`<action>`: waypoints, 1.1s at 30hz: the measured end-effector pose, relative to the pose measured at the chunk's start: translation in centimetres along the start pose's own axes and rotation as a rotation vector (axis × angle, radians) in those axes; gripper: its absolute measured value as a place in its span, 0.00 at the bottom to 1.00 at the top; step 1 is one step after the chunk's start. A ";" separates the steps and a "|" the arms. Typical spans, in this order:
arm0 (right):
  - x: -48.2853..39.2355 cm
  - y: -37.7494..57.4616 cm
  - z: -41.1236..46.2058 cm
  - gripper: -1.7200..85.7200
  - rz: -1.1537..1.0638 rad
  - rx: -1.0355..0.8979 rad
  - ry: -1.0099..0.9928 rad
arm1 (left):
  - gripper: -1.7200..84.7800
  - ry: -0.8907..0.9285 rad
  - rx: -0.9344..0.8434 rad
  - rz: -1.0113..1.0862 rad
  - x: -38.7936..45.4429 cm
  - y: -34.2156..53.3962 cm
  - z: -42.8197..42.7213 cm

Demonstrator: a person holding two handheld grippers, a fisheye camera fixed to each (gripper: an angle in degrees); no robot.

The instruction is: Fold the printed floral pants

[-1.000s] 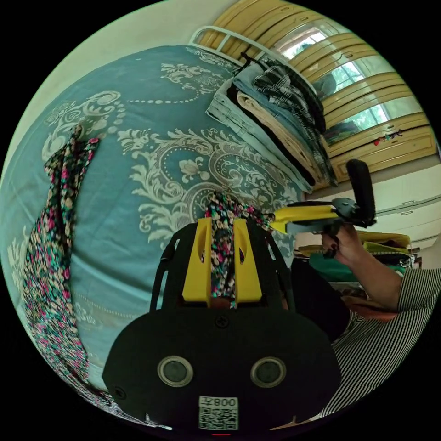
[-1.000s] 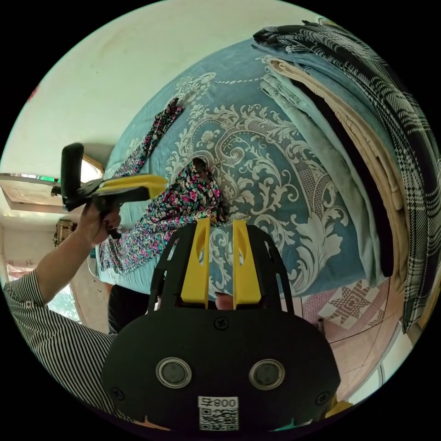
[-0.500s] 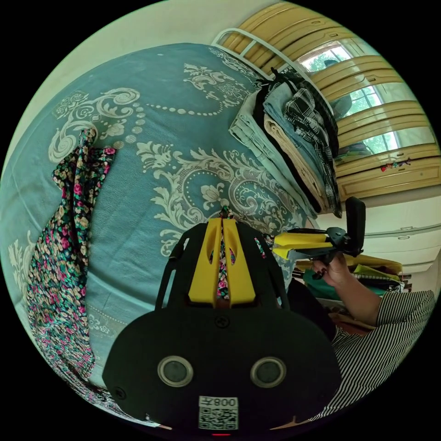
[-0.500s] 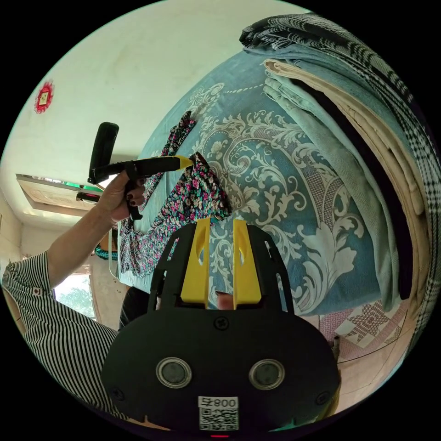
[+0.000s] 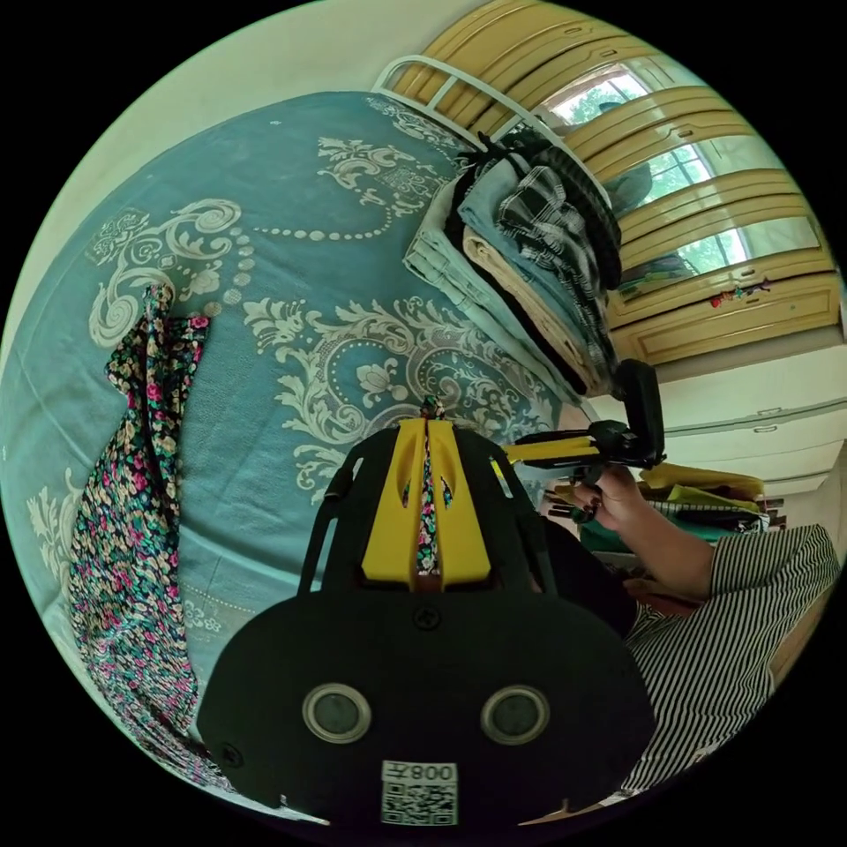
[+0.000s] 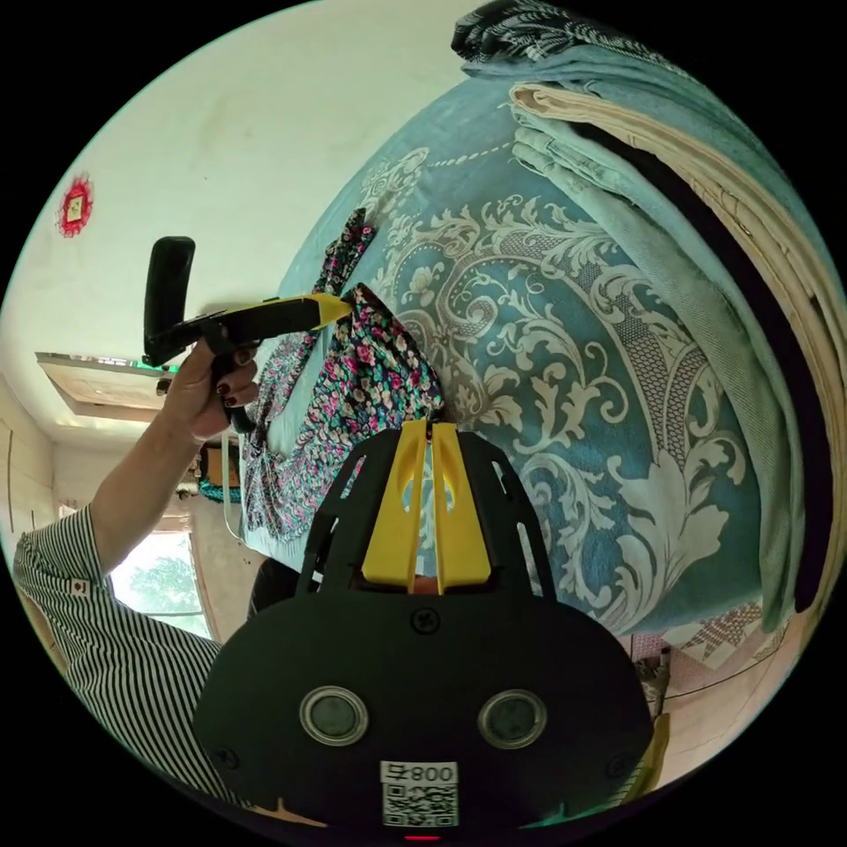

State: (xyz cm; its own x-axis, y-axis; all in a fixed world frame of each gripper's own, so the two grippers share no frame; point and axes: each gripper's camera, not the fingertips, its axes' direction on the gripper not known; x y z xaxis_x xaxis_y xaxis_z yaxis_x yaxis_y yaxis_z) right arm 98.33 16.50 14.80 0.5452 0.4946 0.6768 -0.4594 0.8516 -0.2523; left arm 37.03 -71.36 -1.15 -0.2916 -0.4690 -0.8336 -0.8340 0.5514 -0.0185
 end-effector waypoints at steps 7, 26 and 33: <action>-0.8 4.2 -7.3 0.03 -0.067 0.092 -0.173 | 0.02 0.112 -0.002 0.116 2.0 -2.2 -1.0; 1.8 6.3 -3.6 0.03 0.182 -0.001 -0.069 | 0.05 0.034 -0.154 -0.072 -1.8 0.3 3.4; -4.1 5.9 -3.4 0.02 0.107 0.050 0.073 | 0.04 0.096 0.175 -0.183 -5.5 11.6 -5.1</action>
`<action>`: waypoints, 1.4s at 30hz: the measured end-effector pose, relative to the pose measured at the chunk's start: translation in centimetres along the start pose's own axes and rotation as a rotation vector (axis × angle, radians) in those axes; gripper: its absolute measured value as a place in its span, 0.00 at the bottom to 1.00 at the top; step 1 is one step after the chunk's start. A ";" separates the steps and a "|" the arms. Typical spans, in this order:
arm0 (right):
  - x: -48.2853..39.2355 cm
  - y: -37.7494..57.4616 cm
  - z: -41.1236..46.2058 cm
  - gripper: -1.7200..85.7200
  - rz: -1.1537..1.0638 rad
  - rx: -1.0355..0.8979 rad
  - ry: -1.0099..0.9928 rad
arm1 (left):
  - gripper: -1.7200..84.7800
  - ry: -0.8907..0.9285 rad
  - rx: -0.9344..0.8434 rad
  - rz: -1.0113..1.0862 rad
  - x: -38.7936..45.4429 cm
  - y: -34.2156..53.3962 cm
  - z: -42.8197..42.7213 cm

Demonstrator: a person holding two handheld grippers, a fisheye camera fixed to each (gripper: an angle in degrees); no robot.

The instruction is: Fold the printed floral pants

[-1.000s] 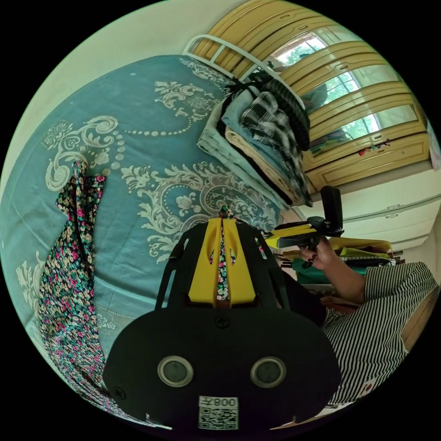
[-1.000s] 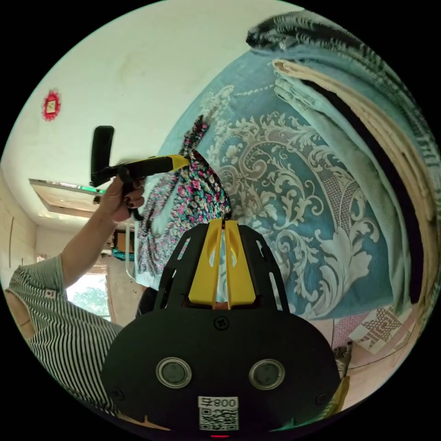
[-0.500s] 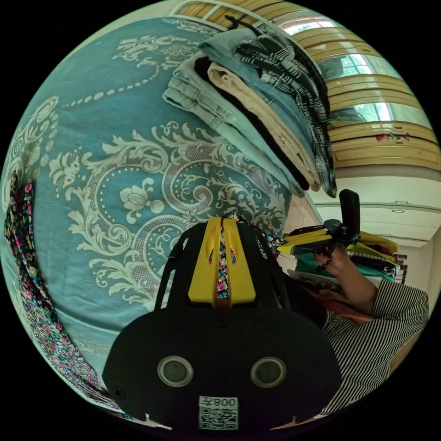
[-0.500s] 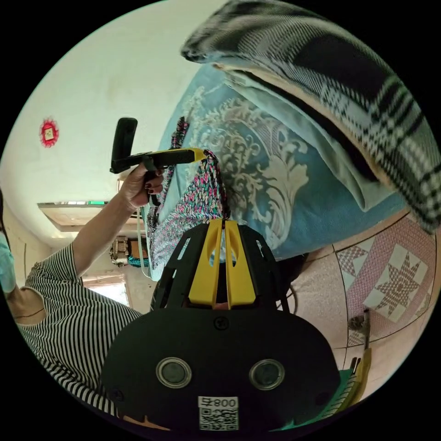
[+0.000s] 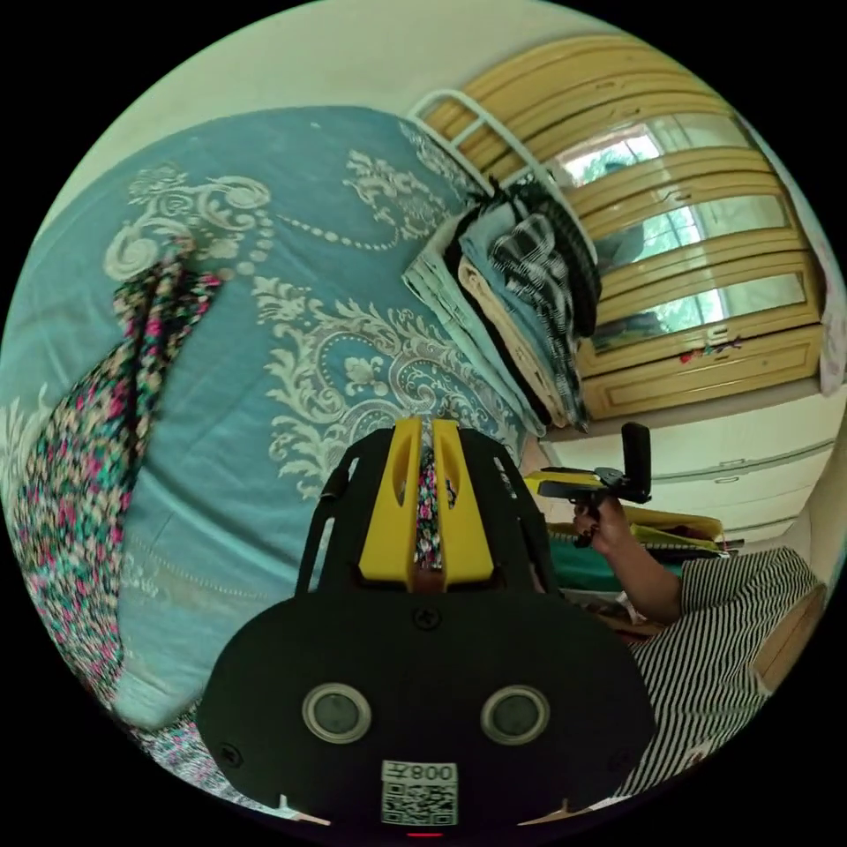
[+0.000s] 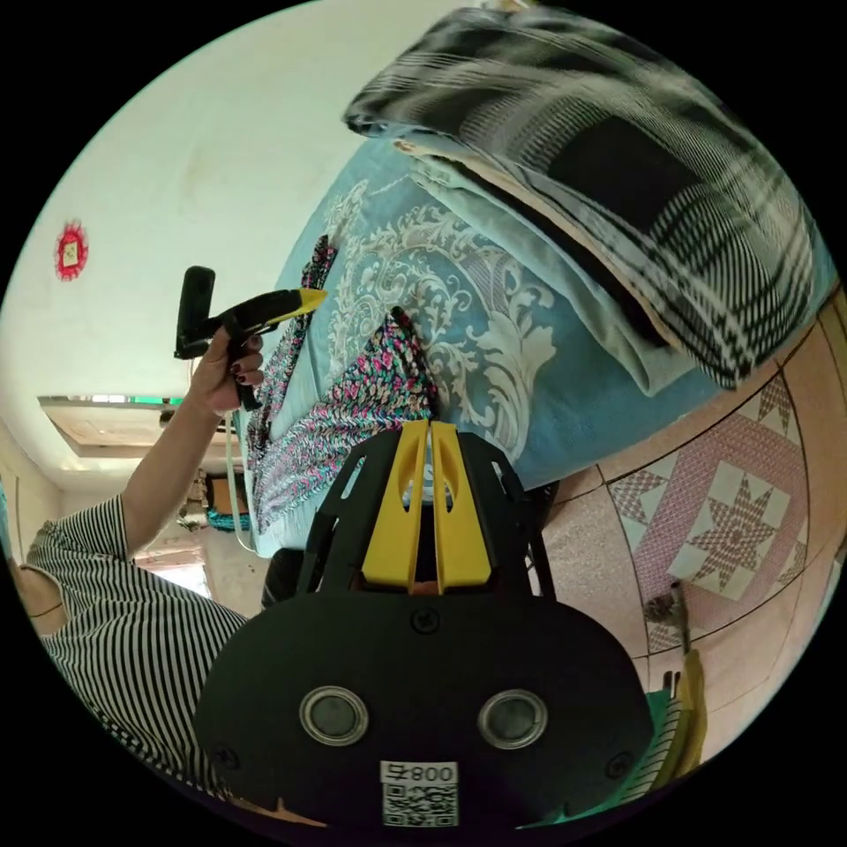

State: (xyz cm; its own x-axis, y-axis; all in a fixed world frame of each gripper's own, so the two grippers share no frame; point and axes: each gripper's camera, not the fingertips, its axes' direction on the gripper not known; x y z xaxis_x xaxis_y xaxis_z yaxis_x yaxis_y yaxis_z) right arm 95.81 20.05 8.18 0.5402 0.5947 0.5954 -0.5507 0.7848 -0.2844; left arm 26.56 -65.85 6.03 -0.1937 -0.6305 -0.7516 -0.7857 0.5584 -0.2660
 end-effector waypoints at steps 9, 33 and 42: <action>-12.6 -1.7 3.9 0.02 -0.306 -0.071 0.325 | 0.02 -0.163 -0.001 -0.388 -7.4 19.6 -5.2; -28.3 -6.6 16.8 0.02 -0.561 -0.269 0.357 | 0.03 -0.240 0.146 -0.467 -12.9 34.0 -14.6; -32.2 -10.0 14.4 0.03 -0.461 -0.239 0.305 | 0.08 -0.456 0.195 -0.274 -14.5 32.1 -19.6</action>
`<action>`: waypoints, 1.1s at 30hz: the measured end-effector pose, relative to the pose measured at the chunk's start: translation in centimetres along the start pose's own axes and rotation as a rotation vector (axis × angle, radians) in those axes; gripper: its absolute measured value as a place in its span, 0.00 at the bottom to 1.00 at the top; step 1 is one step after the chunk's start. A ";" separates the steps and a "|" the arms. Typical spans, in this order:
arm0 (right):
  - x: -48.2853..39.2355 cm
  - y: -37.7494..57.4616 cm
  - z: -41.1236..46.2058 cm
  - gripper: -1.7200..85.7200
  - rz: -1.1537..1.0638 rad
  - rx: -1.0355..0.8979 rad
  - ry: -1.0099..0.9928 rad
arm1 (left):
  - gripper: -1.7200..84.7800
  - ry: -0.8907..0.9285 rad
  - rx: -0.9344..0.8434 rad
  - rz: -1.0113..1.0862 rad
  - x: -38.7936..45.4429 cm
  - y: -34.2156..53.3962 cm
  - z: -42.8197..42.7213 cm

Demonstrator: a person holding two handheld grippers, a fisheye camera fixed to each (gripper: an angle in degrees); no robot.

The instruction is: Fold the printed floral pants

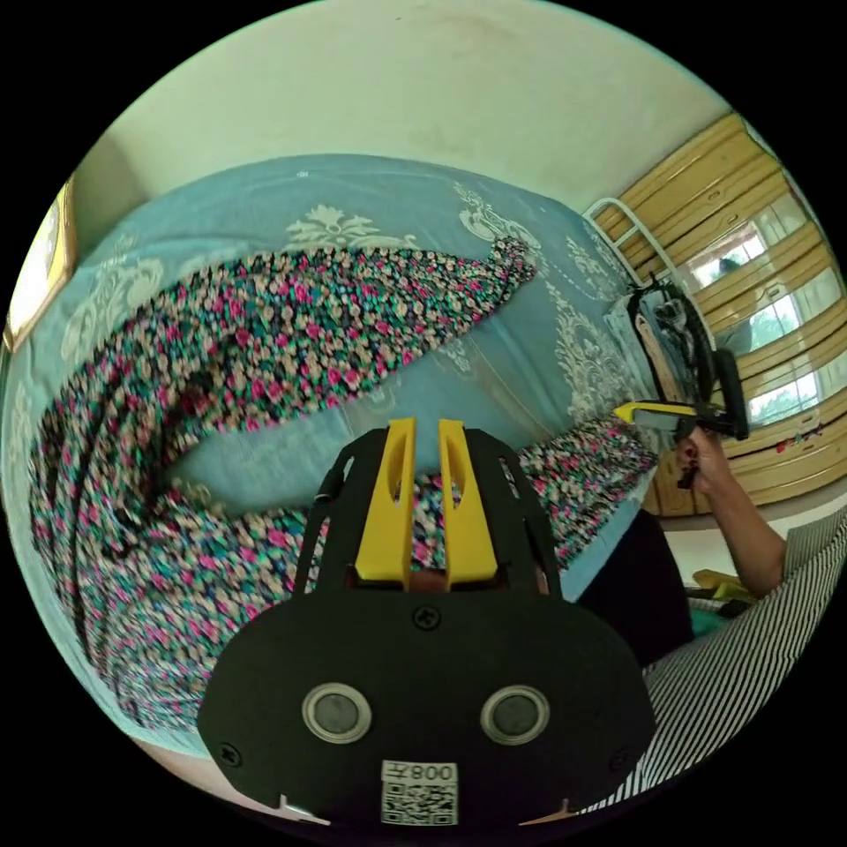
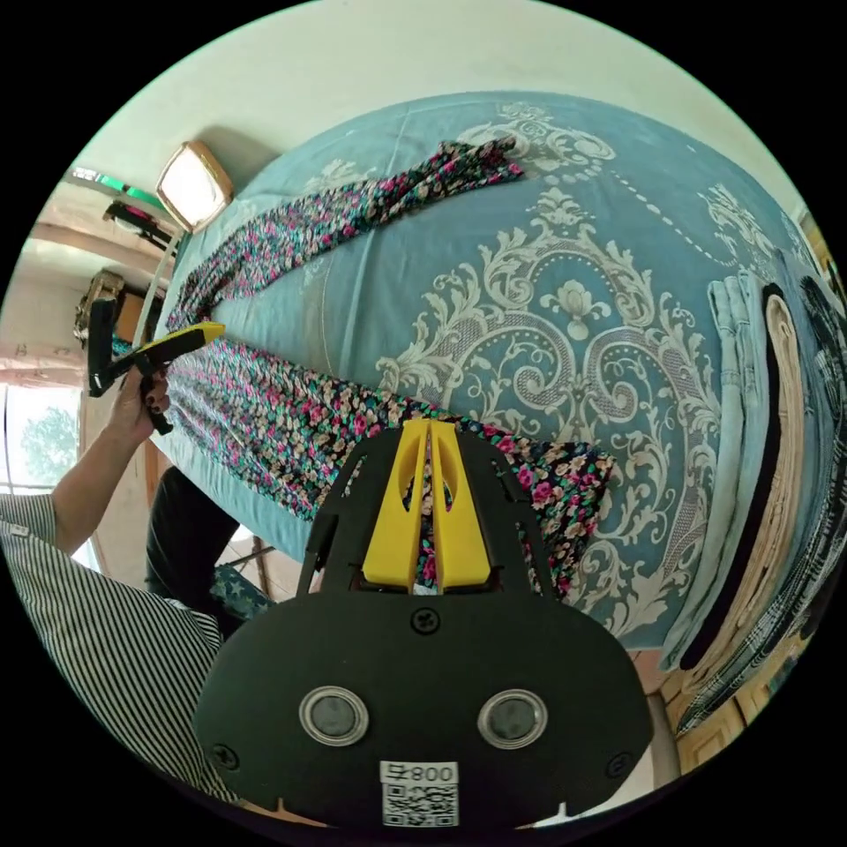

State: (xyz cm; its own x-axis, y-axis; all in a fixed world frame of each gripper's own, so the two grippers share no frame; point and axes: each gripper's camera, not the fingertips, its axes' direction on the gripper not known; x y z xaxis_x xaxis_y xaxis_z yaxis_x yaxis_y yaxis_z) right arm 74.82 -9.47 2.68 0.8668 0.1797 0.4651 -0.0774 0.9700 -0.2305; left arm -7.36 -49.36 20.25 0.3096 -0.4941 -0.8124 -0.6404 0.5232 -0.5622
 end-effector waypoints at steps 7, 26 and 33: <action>1.1 -6.1 -5.8 0.08 0.086 0.189 -0.121 | 0.07 -0.117 -0.085 0.067 -2.6 -1.1 0.9; -1.0 -26.0 -4.6 0.08 0.076 0.052 0.060 | 0.04 0.011 0.006 0.006 -8.2 3.0 -4.8; -1.9 -27.0 -10.5 0.03 -0.007 0.050 0.072 | 0.04 0.071 0.110 0.011 -9.4 2.9 -9.0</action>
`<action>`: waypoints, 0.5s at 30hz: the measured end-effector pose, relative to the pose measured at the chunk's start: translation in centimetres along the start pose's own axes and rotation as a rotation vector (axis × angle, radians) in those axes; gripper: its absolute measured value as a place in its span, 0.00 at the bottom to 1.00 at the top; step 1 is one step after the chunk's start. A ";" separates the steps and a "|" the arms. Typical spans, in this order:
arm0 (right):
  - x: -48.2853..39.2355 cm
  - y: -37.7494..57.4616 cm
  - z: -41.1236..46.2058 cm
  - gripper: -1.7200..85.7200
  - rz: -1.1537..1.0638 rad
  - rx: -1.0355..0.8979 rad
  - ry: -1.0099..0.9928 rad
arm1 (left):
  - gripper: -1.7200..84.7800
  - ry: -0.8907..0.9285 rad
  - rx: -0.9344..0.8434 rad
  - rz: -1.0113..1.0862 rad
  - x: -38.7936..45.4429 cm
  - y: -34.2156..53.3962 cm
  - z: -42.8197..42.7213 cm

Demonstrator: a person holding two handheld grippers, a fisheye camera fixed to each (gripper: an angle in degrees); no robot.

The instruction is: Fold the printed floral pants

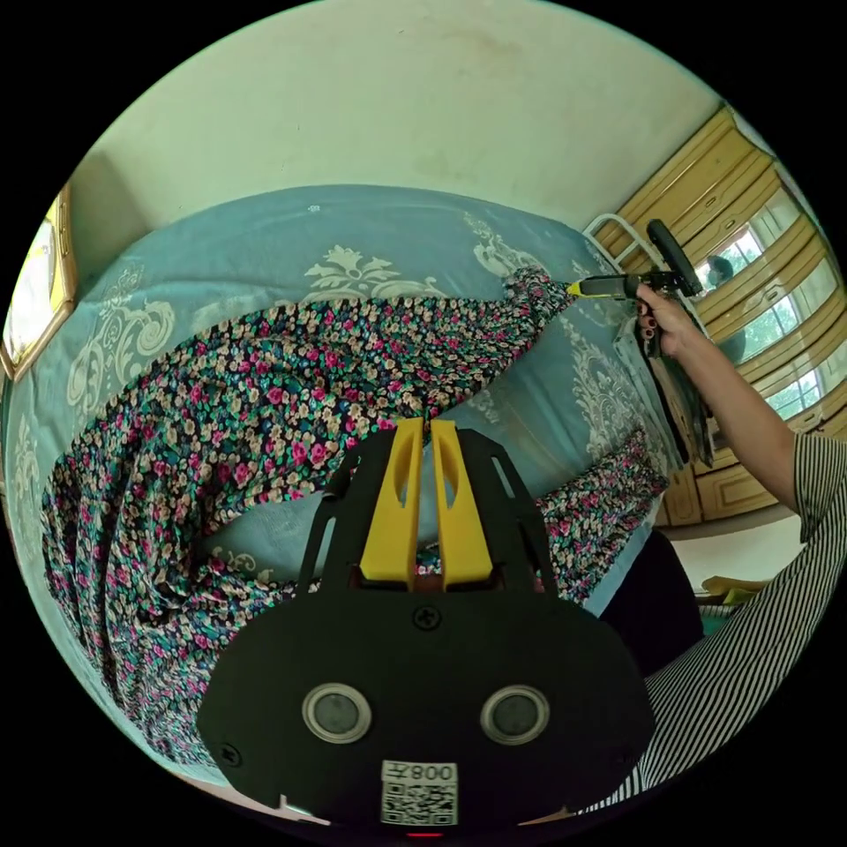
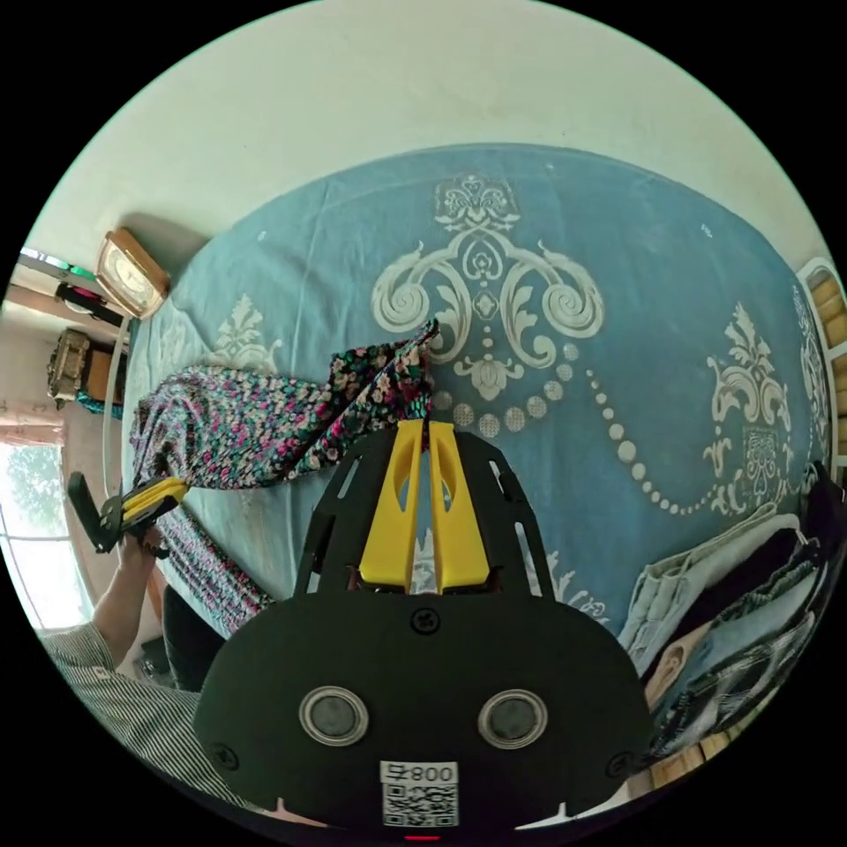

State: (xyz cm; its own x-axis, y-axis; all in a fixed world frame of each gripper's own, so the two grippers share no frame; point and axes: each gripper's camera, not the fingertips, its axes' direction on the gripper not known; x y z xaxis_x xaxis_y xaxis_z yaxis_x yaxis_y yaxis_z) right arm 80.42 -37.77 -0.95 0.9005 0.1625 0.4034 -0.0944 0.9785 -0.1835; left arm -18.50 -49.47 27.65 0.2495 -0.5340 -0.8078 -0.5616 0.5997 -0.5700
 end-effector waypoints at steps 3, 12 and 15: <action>0.1 1.0 -5.3 0.03 -0.043 0.072 -0.018 | 0.04 0.051 0.010 0.045 0.1 -0.3 -1.1; 5.0 5.8 -4.6 0.03 0.125 -0.081 -0.037 | 0.07 -0.043 -0.194 0.046 -0.2 2.5 -0.8; 5.9 6.1 -3.9 0.03 0.173 -0.098 -0.069 | 0.09 -0.123 -0.182 -0.038 -2.5 3.6 -2.7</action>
State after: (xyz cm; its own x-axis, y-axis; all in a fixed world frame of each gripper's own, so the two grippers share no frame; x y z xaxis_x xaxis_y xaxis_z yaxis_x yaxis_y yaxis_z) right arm 86.83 -31.31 -3.14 0.8427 0.3390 0.4183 -0.2004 0.9186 -0.3407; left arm -23.30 -47.55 28.01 0.3609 -0.4708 -0.8051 -0.6802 0.4578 -0.5725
